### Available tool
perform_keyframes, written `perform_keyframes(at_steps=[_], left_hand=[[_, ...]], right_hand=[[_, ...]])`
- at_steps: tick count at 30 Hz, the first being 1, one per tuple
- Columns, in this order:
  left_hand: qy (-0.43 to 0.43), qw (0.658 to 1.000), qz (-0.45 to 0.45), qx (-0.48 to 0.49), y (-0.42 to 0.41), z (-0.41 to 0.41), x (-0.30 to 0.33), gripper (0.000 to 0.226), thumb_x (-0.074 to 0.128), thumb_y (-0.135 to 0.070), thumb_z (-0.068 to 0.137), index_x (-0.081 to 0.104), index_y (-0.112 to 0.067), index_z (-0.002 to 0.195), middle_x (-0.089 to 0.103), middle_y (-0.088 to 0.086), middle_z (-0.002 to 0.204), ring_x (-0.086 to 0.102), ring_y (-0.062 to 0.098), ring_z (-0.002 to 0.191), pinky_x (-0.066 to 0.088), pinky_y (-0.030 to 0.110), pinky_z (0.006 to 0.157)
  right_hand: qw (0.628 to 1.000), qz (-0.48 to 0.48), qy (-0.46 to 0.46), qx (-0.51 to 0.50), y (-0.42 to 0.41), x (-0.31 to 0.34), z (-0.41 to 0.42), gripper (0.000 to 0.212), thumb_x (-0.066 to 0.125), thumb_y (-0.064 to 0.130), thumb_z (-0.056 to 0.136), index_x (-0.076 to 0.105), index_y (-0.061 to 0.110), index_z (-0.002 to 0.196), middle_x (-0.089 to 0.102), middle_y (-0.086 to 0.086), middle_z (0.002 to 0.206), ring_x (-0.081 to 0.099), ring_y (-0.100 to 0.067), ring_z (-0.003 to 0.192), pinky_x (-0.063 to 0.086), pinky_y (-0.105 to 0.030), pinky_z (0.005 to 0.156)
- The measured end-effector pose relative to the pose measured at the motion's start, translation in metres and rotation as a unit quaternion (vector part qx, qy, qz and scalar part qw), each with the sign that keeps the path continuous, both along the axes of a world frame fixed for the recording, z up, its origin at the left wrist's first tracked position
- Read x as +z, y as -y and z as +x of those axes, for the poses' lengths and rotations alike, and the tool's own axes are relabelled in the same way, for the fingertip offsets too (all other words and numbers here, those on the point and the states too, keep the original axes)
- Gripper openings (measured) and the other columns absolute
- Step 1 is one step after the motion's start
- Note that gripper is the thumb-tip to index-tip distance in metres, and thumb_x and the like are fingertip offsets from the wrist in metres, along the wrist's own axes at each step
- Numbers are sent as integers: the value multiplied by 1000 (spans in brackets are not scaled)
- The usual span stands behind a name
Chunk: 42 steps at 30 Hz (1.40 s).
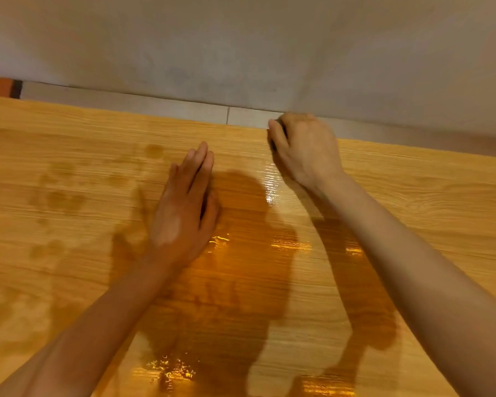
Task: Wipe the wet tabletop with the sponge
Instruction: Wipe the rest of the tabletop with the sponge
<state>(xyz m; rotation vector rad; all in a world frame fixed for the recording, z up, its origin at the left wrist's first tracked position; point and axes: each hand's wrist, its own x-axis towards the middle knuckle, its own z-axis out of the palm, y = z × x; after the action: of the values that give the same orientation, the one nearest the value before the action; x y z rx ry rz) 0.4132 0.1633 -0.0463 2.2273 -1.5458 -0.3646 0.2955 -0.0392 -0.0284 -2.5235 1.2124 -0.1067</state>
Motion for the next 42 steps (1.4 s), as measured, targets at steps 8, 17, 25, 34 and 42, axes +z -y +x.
perform_keyframes(at_steps=[8, 17, 25, 34, 42], left_hand=[[-27, 997, -22, 64, -45, 64, 7, 53, 36, -24, 106, 37, -4, 155, 28, 11, 166, 22, 27, 155, -2, 29, 128], [12, 995, -10, 100, -84, 129, 1, 56, 36, -22, 104, 34, -2, 156, 27, 13, 166, 19, 27, 156, -2, 26, 127], [30, 995, -21, 92, -82, 135, -7, 55, 33, -23, 106, 34, 0, 155, 26, 13, 166, 18, 25, 156, 4, 33, 129], [6, 997, -10, 76, -84, 133, -7, 56, 33, -23, 106, 27, -3, 159, 19, 11, 169, 12, 23, 157, 2, 34, 128], [23, 997, 18, 75, -83, 135, -7, 58, 29, -25, 107, 24, -3, 159, 18, 13, 169, 15, 28, 157, 9, 42, 128]], right_hand=[[997, 11, -37, -66, 6, 10, -15, 43, 31, 27, 103, 64, 1, 91, 66, -26, 95, 57, -41, 92, 40, -41, 78], [998, -53, -34, 29, -63, 2, 120, 39, 30, 26, 103, 63, 6, 96, 68, -18, 100, 59, -35, 97, 41, -39, 82], [997, -71, 9, 34, -118, -12, 228, 36, 29, 33, 104, 61, 16, 110, 65, -5, 113, 54, -25, 109, 35, -35, 88], [996, -19, 65, -59, -66, -13, 61, 45, 32, 30, 104, 45, 7, 141, 54, -13, 137, 42, -31, 131, 21, -42, 117], [994, 21, 87, -64, -165, -3, 37, 46, 33, 20, 106, 30, 9, 150, 25, -5, 159, 9, -18, 150, 8, -44, 122]])
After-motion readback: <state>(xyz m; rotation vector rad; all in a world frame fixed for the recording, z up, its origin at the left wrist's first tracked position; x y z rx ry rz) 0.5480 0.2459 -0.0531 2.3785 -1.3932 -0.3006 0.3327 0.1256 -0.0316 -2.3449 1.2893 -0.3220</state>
